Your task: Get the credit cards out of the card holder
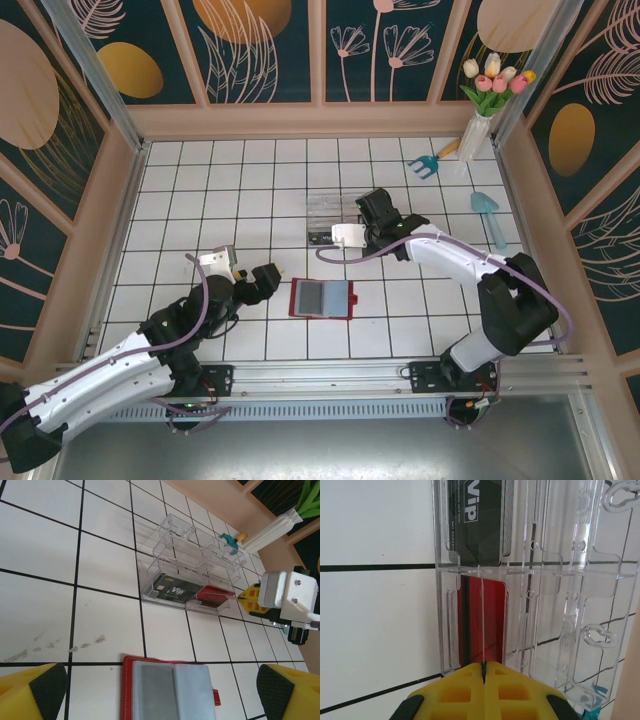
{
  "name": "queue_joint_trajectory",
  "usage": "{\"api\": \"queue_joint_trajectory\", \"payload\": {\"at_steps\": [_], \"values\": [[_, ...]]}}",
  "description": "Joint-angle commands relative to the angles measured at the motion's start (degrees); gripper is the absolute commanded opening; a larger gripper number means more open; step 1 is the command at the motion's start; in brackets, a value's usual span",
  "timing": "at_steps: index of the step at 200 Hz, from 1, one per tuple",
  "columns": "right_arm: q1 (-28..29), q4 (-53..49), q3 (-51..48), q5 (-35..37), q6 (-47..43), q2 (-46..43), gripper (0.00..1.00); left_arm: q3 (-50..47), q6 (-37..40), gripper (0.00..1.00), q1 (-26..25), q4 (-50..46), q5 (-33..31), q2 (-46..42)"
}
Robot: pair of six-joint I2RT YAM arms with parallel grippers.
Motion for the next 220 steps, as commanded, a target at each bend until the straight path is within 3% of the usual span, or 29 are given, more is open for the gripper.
{"api": "queue_joint_trajectory", "payload": {"at_steps": [1, 160, 173, 220], "values": [[-0.8, 1.8, 0.0, -1.0, -1.4, 1.4, 0.00, -0.8, -0.4, 0.99, 0.2, -0.5, -0.1, -0.3], [-2.7, 8.1, -1.6, -2.5, 0.8, 6.6, 0.00, -2.0, -1.6, 0.98, 0.2, -1.6, -0.1, -1.7], [-2.7, 8.0, -0.8, -2.3, 1.2, 6.9, 0.09, -2.0, -1.6, 0.98, 0.2, -1.8, -0.2, -2.0], [-2.8, 9.3, 0.0, -0.8, 1.9, 6.9, 0.19, -2.3, -1.5, 0.98, 0.2, -1.6, -0.2, -2.5]]}}
